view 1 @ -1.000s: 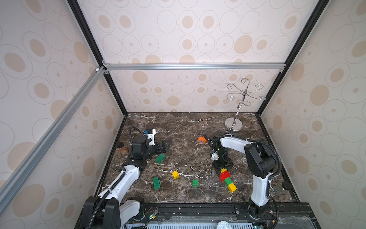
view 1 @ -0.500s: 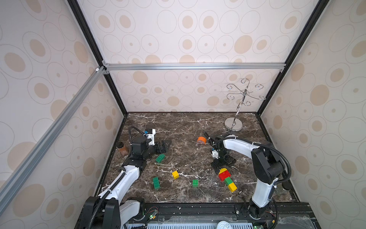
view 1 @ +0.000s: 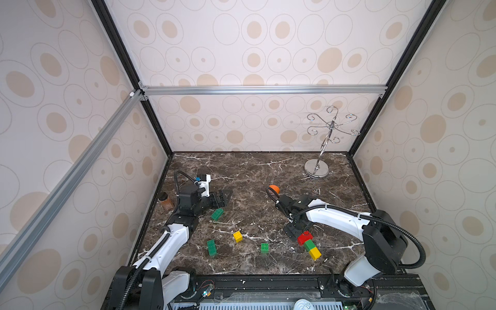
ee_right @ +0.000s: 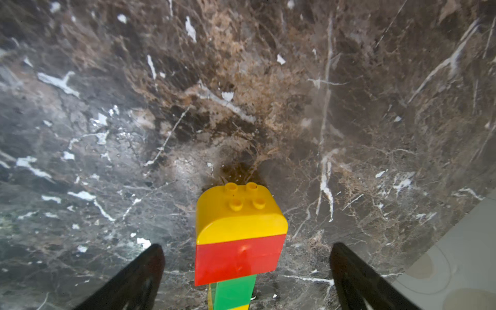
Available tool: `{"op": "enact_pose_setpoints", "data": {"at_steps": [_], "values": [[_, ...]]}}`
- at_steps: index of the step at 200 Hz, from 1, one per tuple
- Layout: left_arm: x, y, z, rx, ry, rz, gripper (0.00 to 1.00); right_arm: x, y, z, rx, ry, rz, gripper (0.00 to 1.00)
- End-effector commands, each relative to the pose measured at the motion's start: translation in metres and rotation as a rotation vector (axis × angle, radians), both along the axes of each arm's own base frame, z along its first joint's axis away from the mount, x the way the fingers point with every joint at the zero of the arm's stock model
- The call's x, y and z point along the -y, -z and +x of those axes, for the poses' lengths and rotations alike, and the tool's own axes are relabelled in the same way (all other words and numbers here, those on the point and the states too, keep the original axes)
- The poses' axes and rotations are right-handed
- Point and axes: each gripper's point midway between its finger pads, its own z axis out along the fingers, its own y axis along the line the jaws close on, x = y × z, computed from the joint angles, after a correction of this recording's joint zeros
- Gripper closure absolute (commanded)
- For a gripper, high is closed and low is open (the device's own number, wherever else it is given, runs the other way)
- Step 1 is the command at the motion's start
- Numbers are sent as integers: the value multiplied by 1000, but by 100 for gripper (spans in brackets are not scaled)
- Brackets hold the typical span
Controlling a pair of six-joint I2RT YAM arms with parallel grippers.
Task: Assemble an ice cream with lego
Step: Adjust the lego brick at the center of the board.
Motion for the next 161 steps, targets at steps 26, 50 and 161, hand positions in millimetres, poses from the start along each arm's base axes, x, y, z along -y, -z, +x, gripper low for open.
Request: {"op": "enact_pose_setpoints", "data": {"at_steps": [26, 50, 161], "values": [[-3, -11, 1, 36, -6, 4, 0, 10, 12, -1, 19, 89, -88, 1], [-3, -10, 1, 34, -8, 4, 0, 10, 16, -6, 3, 149, -89, 1], [-3, -10, 1, 34, -8, 6, 0, 38, 9, 3, 73, 250, -155, 2]]}}
